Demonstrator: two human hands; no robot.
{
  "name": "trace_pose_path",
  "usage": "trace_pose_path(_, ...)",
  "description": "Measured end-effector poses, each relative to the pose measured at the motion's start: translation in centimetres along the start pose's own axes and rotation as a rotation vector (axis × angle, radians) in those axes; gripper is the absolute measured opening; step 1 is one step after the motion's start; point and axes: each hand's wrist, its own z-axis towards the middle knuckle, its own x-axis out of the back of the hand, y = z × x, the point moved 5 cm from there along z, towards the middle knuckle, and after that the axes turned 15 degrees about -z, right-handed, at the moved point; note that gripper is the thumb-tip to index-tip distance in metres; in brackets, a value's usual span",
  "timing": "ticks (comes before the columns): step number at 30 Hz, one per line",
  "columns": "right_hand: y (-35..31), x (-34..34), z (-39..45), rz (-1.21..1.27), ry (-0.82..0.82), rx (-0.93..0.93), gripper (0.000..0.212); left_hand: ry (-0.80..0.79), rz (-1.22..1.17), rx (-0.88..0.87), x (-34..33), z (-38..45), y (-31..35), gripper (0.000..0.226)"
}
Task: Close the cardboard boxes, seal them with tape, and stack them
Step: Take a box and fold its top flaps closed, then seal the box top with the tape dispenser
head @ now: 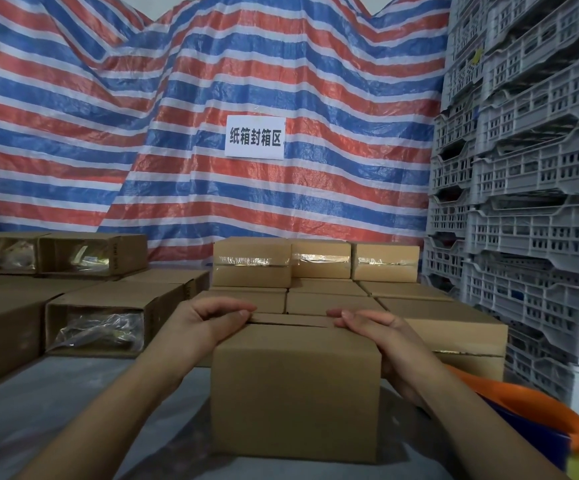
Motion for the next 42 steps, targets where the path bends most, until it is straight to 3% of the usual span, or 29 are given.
trace_pose_path(3, -0.3, 0.0, -0.2, -0.025, 0.001, 0.006, 0.038, -0.071, 0.160, -0.013, -0.3, 0.1, 1.4, 0.017)
trace_pose_path(7, -0.4, -0.1, -0.4, -0.052, 0.022, 0.004, 0.036, -0.221, 0.842, -0.104, -2.7, 0.3, 4.9, 0.016)
trace_pose_path(12, -0.5, -0.1, -0.3, -0.058, 0.010, 0.021, 0.036, -0.455, 1.117, -0.130, -9.2, -1.0, 5.2, 0.070)
trace_pose_path(14, -0.5, 0.0, -0.3, -0.071, 0.010, 0.030, 0.039, -0.531, 1.196, -0.065, -10.4, -1.6, 3.6, 0.079)
trace_pose_path(20, -0.2, 0.0, -0.5, -0.115, 0.012, -0.005, 0.046, -0.497, 1.235, -0.193, -10.1, -1.9, 1.7, 0.072)
trace_pose_path(23, -1.4, 1.1, -0.8, -0.290, 0.151, 0.040, 0.041, -0.514, 1.242, -0.165, -10.0, -1.7, 1.9, 0.076)
trace_pose_path(26, -3.2, 4.8, -1.8, -0.925, 0.380, 0.075, 0.040, -0.514, 1.245, -0.138, -9.9, -2.0, 2.0, 0.078)
trace_pose_path(28, -3.3, 6.9, -3.1, -1.371, 0.420, -0.014, 0.047, -0.508, 1.241, -0.139, -10.0, -2.2, 2.2, 0.078)
trace_pose_path(30, -2.3, 8.5, -4.7, -1.571, 0.416, -0.120, 0.050, -0.506, 1.235, -0.136, -10.1, -2.3, 2.3, 0.079)
trace_pose_path(36, 1.8, 10.1, -8.5, -1.677, 0.311, -0.314, 0.060, -0.500, 1.221, -0.131, -10.2, -2.5, 2.5, 0.079)
trace_pose_path(42, 3.3, 9.4, -9.3, -1.584, 0.368, -0.208, 0.040, -0.475, 1.205, -0.174, -10.1, -2.7, 2.6, 0.077)
